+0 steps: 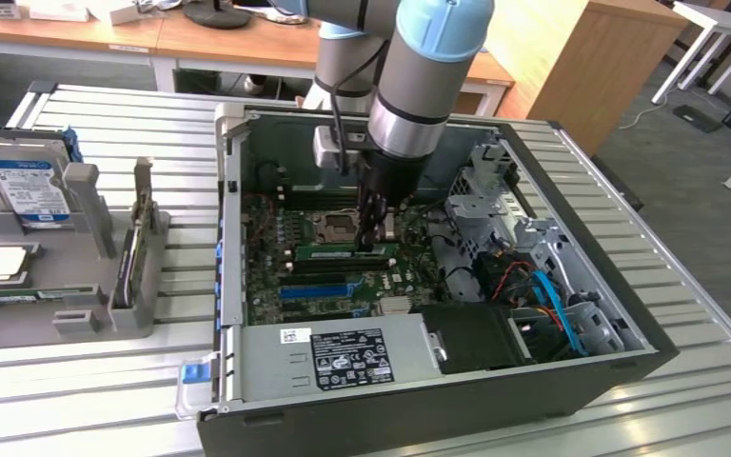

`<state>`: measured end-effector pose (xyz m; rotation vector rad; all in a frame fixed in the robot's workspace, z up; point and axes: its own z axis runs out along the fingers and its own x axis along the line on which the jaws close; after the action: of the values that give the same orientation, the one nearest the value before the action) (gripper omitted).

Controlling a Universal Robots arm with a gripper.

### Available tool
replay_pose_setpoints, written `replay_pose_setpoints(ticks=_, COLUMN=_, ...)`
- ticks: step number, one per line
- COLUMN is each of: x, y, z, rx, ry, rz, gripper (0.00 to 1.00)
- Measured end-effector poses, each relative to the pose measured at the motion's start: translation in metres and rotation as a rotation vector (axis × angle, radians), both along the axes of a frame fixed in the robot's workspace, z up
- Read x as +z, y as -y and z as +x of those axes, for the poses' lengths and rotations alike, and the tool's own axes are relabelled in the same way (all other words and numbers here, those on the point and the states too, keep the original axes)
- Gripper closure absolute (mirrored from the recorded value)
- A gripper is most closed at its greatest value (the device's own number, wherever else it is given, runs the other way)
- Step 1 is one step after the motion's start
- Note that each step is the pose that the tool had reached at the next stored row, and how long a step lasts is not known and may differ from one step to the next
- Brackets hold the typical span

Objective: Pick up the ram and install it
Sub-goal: 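Insert the ram into the slot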

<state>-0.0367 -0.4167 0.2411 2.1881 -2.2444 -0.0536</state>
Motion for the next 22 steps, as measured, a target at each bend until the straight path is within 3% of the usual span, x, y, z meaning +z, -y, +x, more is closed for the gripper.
replay_pose_setpoints(ticks=22, x=-0.0047, y=-0.0014, z=0.0000, rx=0.000, ry=-0.0002, rz=-0.0006, gripper=0.88)
